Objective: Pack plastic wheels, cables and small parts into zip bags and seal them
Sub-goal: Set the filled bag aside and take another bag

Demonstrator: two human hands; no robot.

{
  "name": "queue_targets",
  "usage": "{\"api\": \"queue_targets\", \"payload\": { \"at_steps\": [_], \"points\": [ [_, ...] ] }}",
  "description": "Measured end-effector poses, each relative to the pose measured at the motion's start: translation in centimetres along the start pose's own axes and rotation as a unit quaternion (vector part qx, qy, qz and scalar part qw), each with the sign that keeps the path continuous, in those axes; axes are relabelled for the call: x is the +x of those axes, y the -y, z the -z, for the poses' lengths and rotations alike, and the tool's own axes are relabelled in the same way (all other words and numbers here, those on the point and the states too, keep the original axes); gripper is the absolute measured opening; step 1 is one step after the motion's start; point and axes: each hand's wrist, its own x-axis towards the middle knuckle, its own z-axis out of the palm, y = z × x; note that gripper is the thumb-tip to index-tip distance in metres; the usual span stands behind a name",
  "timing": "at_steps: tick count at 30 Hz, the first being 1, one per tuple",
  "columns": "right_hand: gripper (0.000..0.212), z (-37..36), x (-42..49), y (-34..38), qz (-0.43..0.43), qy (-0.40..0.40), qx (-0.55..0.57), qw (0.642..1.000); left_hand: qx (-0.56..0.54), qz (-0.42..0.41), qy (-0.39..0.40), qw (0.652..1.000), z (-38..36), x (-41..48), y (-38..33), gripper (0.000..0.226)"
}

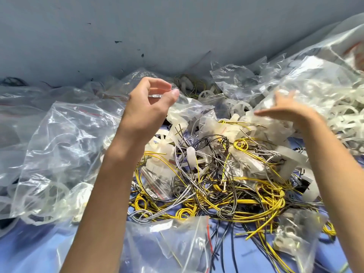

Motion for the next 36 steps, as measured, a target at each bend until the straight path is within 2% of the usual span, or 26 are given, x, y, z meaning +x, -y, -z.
{"api": "queue_targets", "payload": {
  "at_steps": [2, 5, 7, 10, 11, 12, 13, 14, 15, 17, 19, 21, 23, 26, 29, 33, 36],
  "points": [
    [0.078, 0.6, 1.0, -0.6, 0.0, 0.141, -0.073, 0.987, 0.002, 0.001, 0.005, 1.0, 0.2, 0.0, 0.1, 0.011],
    [0.068, 2.0, 2.1, -0.3, -0.03, 0.208, -0.085, 0.974, 0.015, 0.001, 0.016, 1.0, 0.3, 0.0, 0.1, 0.005],
    [0.068, 2.3, 2.4, 0.1, -0.023, 0.196, -0.175, 0.965, 0.025, 0.003, 0.032, 0.999, 0.3, 0.0, 0.1, 0.006],
    [0.054, 2.5, 1.1, 2.5, 0.05, 0.068, -0.247, 0.965, 0.06, 0.002, 0.098, 0.993, 0.3, -0.3, -0.1, 0.004],
    [0.051, 2.5, -0.3, 4.1, 0.089, 0.027, -0.217, 0.972, 0.075, 0.0, 0.125, 0.989, 0.3, -0.4, -0.3, 0.004],
    [0.053, 2.3, -1.6, 5.4, 0.142, 0.019, -0.175, 0.974, 0.09, -0.001, 0.148, 0.985, 0.2, -0.6, -0.4, 0.004],
    [0.06, 2.2, -3.8, 6.9, 0.217, 0.058, -0.132, 0.965, 0.104, -0.004, 0.165, 0.981, 0.1, -0.6, -0.5, 0.004],
    [0.065, 2.1, -6.5, 8.3, 0.285, 0.147, -0.101, 0.942, 0.114, -0.007, 0.175, 0.978, -0.1, -0.7, -0.6, 0.004],
    [0.069, 1.9, -9.4, 9.6, 0.341, 0.247, -0.093, 0.902, 0.121, -0.012, 0.182, 0.976, -0.2, -0.8, -0.7, 0.004],
    [0.077, 0.1, -14.6, 10.8, 0.414, 0.379, -0.156, 0.813, 0.133, -0.024, 0.196, 0.971, -0.3, -1.0, -0.9, 0.005],
    [0.073, -2.7, -18.5, 11.0, 0.468, 0.401, -0.247, 0.748, 0.144, -0.035, 0.209, 0.967, -0.3, -1.1, -1.0, 0.006],
    [0.044, -4.8, -20.9, 11.0, 0.518, 0.366, -0.268, 0.725, 0.142, -0.039, 0.22, 0.964, -0.2, -1.3, -1.3, 0.006],
    [0.023, -5.6, -20.9, 10.9, 0.546, 0.306, -0.247, 0.74, 0.153, -0.039, 0.233, 0.959, 0.0, -1.3, -1.6, 0.013],
    [0.019, -4.7, -18.9, 11.6, 0.502, 0.203, -0.204, 0.816, 0.197, -0.03, 0.273, 0.941, 1.0, -1.2, -2.1, 0.023],
    [0.011, -3.0, -17.1, 13.0, 0.442, 0.111, -0.098, 0.885, 0.221, -0.011, 0.298, 0.929, 2.8, -0.9, -3.0, 0.043],
    [0.013, -1.9, -15.7, 15.1, 0.436, 0.012, -0.027, 0.899, 0.26, -0.017, 0.295, 0.919, 4.8, -0.8, -4.2, 0.054],
    [0.02, -1.8, -15.2, 16.0, 0.416, 0.031, 0.013, 0.909, 0.295, 0.015, 0.312, 0.903, 5.8, -1.0, -4.9, 0.063]
  ]
}}
